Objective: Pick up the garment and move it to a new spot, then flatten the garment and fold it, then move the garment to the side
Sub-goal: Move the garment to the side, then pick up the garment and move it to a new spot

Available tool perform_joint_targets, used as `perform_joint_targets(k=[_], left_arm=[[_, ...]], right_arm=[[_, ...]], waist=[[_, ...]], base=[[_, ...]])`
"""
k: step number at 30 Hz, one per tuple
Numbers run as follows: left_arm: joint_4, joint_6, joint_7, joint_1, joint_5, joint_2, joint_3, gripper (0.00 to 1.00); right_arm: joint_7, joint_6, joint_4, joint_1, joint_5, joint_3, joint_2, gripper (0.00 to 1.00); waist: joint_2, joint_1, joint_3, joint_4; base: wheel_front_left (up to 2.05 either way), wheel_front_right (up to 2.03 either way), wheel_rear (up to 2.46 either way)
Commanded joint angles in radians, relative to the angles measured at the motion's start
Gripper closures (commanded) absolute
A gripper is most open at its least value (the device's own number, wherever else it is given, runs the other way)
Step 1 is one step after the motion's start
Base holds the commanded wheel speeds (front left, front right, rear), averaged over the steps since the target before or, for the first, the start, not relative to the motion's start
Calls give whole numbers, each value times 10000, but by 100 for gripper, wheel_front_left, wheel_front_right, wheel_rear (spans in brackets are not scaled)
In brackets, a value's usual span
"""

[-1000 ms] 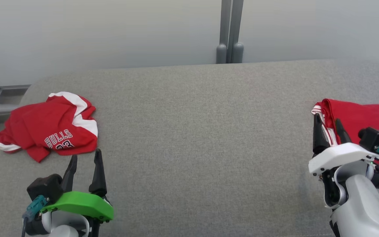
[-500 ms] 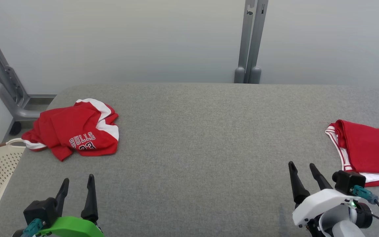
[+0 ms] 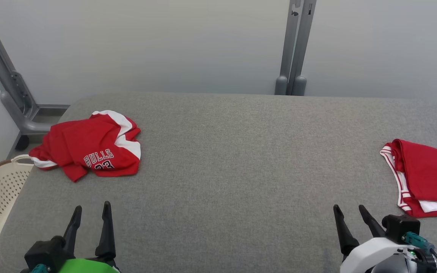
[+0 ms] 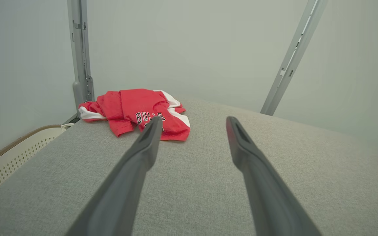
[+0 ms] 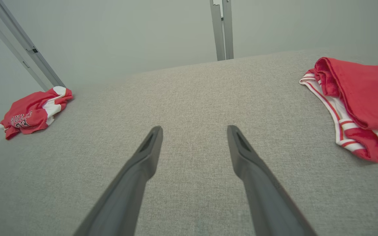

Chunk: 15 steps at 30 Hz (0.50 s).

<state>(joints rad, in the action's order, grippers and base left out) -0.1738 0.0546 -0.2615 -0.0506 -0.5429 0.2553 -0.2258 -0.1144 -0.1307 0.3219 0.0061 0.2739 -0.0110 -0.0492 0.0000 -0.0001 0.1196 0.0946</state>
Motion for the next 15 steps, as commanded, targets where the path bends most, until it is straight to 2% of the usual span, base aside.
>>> perform_joint_targets(k=[1,9,15], left_arm=[[-38,-142,-43,-197,262,-97,115,0],[-268,-628,-39,-481,1197,-647,537,0],[-523,-915,-38,-435,1500,-815,761,0]], right_arm=[[27,2,-88,204,-254,39,-26,0],[-303,2,-212,500,-831,182,-27,0],[-335,2,-186,555,-1127,296,-28,0]], waist=[[0,1,-23,-7],[0,1,-130,-33],[0,1,-183,-50]], base=[[0,0,0],[0,0,0],[0,0,0]])
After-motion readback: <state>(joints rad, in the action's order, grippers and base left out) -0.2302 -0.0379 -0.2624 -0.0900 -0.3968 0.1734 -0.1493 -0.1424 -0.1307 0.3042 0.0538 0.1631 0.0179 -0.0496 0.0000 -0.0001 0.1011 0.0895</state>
